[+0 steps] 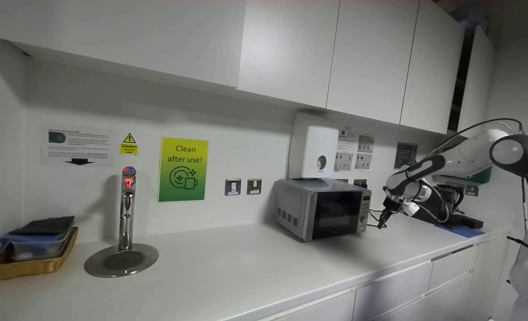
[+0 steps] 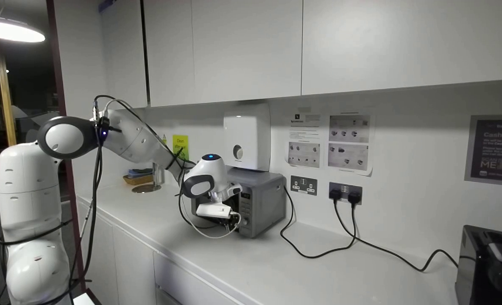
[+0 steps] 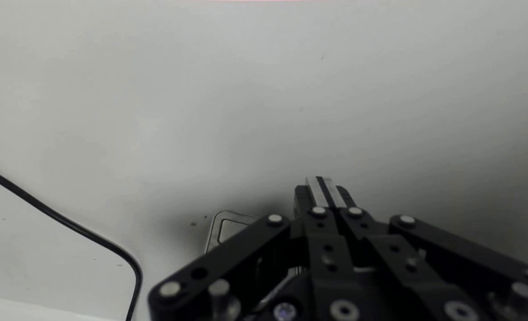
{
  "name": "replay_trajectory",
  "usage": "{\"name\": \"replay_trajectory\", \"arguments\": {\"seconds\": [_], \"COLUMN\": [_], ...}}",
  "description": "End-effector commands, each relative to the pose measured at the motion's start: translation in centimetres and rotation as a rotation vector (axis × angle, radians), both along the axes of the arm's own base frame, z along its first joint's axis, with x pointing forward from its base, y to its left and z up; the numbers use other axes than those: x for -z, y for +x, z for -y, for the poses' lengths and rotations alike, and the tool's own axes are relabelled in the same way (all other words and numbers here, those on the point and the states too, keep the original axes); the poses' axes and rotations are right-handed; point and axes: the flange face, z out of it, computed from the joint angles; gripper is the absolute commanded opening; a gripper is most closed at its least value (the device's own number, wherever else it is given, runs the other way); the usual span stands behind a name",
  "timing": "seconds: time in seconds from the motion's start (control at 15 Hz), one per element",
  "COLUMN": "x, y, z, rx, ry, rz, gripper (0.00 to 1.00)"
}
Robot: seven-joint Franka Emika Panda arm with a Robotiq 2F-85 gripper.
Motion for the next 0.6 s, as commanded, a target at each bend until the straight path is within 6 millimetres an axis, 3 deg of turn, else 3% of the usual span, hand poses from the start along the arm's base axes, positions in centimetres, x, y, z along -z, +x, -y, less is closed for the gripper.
{"name": "replay_trajectory", "arguments": {"seconds": [0.0, 0.53], "x": [0.8, 2.5], "y": [-1.1, -2.8], "z": [-0.1, 0.1], "rx": [-0.017, -0.047], "ry": [0.007, -0.002], "rz": [0.022, 0.105], "gripper": [0.0, 0.0]}}
